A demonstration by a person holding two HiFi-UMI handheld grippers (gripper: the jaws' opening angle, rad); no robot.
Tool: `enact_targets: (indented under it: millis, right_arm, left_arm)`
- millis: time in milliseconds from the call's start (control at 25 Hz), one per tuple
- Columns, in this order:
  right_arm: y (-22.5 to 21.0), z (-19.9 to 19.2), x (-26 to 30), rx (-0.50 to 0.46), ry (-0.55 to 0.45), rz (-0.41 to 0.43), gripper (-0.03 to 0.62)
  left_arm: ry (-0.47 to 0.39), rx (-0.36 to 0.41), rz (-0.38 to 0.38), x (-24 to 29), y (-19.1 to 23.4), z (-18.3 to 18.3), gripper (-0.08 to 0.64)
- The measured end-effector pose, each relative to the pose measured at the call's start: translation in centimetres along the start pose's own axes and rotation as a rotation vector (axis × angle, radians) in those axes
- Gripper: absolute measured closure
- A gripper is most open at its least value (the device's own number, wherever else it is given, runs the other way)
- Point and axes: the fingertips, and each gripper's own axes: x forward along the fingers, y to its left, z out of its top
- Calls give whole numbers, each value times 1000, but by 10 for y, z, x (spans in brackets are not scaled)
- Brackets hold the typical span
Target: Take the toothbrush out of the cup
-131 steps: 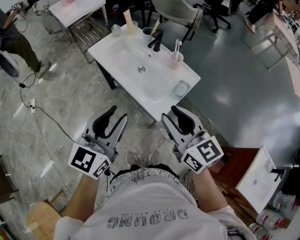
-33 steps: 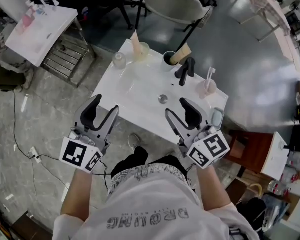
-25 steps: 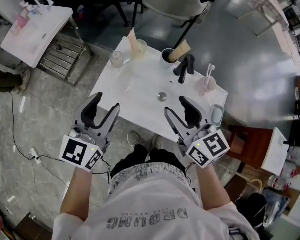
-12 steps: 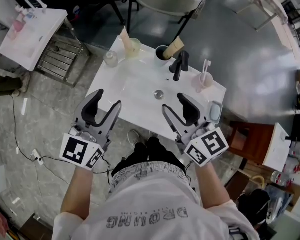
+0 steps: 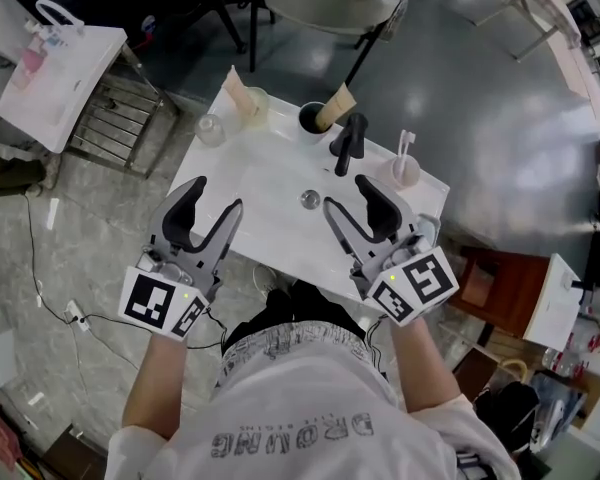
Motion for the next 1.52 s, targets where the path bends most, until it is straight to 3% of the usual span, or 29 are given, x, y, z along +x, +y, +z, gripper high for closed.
enact_targets:
  millis: [520,1520]
  right_arm:
    - [-70,9,31,-11,29,6,354]
    - [-146,-5,90,-52,107,20,356]
  left_arm:
    - [31,-10,39,48,6,-7,316]
    - [89,-51,80,92,17,-41,316]
